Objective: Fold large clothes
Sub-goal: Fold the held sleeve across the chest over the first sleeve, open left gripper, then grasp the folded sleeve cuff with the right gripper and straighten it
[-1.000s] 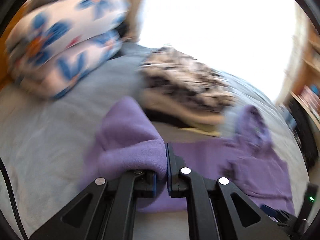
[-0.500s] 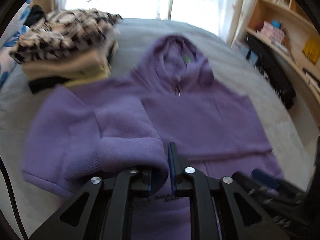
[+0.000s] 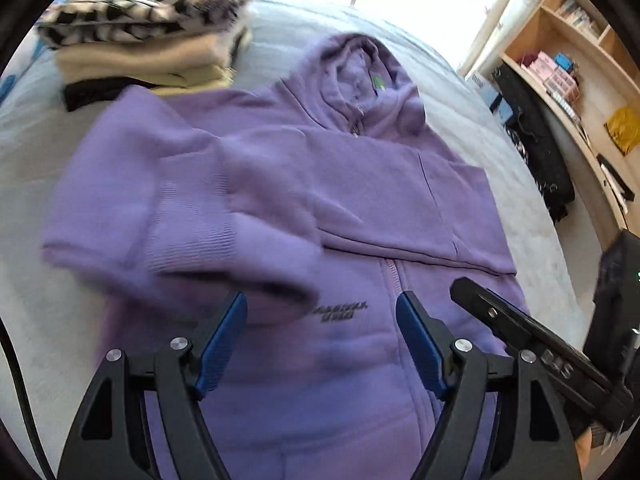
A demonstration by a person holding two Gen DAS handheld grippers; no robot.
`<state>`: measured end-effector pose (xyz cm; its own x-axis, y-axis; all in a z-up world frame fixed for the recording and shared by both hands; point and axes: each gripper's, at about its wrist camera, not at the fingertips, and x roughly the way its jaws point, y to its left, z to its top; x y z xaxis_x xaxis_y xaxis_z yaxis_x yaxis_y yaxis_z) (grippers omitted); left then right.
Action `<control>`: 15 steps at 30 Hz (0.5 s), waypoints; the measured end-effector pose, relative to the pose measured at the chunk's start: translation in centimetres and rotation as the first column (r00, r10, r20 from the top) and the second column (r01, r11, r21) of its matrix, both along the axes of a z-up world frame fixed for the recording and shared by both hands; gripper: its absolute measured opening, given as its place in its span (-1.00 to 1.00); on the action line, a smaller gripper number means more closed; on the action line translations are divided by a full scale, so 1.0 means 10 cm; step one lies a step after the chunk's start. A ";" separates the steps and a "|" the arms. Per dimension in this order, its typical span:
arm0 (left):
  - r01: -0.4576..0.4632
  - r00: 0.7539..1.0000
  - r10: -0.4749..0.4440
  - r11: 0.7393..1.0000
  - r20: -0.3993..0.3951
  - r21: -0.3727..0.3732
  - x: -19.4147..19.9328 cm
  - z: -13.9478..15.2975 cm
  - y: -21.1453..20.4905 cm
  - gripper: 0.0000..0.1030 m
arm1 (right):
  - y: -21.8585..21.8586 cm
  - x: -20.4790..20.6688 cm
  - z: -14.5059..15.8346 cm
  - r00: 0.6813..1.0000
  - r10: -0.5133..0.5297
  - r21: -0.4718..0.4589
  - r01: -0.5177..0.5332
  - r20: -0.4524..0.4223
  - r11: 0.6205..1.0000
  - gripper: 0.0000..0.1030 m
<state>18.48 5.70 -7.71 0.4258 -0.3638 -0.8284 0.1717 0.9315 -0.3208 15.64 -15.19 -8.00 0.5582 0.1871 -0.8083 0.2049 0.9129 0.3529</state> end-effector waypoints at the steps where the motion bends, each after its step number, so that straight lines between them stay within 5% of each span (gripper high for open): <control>1: -0.021 1.000 0.020 1.000 0.016 0.007 -0.07 0.06 0.08 0.46 | 0.04 0.00 0.03 1.000 0.016 -0.010 -0.016 0.008 1.000 0.35; 8: -0.169 0.984 0.163 0.982 0.073 0.089 -0.37 0.20 0.63 0.47 | 0.53 0.06 0.23 0.984 0.169 -0.094 -0.163 0.063 0.982 0.35; 15: -0.252 0.968 0.250 0.965 0.033 0.074 -0.39 0.06 1.03 0.46 | 1.19 0.23 0.28 0.925 0.377 -0.284 -0.348 0.052 0.893 0.35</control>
